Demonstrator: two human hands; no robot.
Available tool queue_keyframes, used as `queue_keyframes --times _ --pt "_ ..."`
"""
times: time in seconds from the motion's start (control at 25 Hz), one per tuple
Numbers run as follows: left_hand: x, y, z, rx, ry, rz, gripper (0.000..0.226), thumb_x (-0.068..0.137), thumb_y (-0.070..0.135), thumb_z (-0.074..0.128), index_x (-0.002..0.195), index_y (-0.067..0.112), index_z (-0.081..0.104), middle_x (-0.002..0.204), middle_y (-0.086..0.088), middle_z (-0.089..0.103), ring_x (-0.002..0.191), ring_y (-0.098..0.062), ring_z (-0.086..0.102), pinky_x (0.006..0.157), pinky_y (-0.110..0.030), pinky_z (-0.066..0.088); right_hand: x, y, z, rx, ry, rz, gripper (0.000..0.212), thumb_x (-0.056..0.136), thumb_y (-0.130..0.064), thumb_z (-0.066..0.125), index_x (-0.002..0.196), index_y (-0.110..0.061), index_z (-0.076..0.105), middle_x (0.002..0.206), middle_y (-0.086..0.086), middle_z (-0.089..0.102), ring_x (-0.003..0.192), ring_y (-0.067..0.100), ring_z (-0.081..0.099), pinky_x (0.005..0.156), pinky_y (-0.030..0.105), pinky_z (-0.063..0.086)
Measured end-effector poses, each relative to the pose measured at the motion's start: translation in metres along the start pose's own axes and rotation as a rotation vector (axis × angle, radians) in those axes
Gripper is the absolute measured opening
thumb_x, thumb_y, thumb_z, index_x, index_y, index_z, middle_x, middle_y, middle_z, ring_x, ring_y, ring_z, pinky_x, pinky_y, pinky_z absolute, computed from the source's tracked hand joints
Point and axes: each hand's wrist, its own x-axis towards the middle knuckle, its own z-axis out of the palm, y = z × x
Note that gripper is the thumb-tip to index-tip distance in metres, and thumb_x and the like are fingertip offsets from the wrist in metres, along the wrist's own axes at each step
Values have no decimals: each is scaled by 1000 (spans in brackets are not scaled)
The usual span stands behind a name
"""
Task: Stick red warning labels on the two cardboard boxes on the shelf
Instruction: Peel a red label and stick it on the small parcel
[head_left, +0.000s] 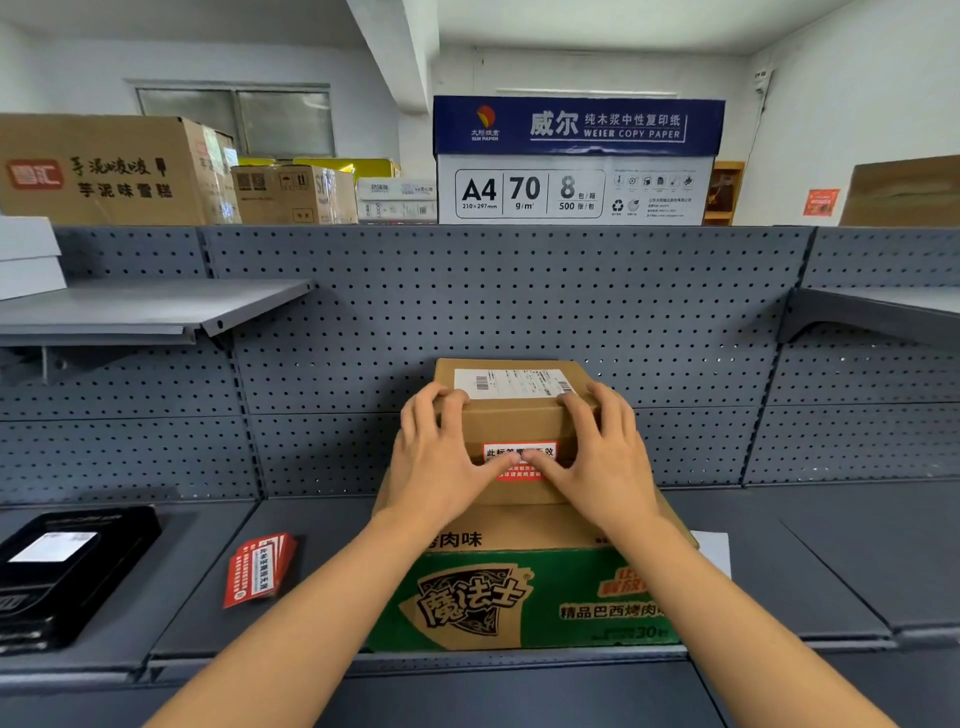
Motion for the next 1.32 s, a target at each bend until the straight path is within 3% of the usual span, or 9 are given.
queue_keyframes --times 0.24,0.32,0.48,0.64,0.84,0.96,1.12,1.2,1.32 --pt "4 -14 3 -155 -19 33 71 89 70 55 140 24 39 147 1 29 140 -24 28 108 -47 48 2 8 0 30 46 -42 55 98 -57 50 142 -25 50 149 8 44 140 32 39 99 57 50" --pt "1 -14 1 -115 -14 49 74 88 75 51 141 25 38 148 2 28 140 -22 28 109 -46 48 1 6 0 14 41 -30 64 94 -66 48 143 -25 49 149 8 43 141 33 39 103 55 48" --pt "0 -4 2 64 -12 33 105 66 93 56 142 24 34 148 -2 27 139 -24 31 114 -41 39 0 0 1 -112 -42 3 93 75 -84 57 146 -25 44 151 10 39 143 35 35 104 54 46" --pt "1 -11 2 61 -55 80 107 65 83 70 144 25 29 151 -3 23 142 -27 29 117 -45 39 0 14 -1 -92 -68 -67 97 71 -74 72 150 -28 39 153 10 37 144 35 35 105 56 48" --pt "2 -27 -9 -120 -158 140 97 76 63 79 149 29 26 155 6 15 144 -18 24 110 -42 46 -2 30 -14 -38 -130 -118 95 76 -67 73 154 -35 30 158 2 29 140 28 40 107 54 46" --pt "2 -39 -15 -387 -203 30 80 90 56 68 151 30 24 156 11 15 136 -14 38 109 -41 44 -4 37 -21 284 -188 85 83 88 -66 62 156 -38 24 162 -10 24 121 16 54 97 42 51" --pt "4 -37 -20 -659 -246 -194 65 98 61 43 154 33 24 156 4 38 130 -13 47 107 -40 44 2 33 -27 754 -239 438 59 100 -63 38 153 -37 34 147 -12 46 134 15 48 102 36 41" --pt "5 -32 -20 -736 -319 -263 68 94 71 34 153 40 24 149 7 47 126 -16 54 102 -39 47 6 30 -26 888 -310 556 52 102 -64 32 149 -41 40 139 -13 49 128 15 48 100 36 40" --pt "7 -32 -16 -858 -333 -389 68 87 86 29 145 51 30 136 13 57 125 -15 56 108 -51 47 7 30 -22 951 -349 595 55 98 -74 31 145 -47 43 140 -14 51 131 16 49 111 46 42"
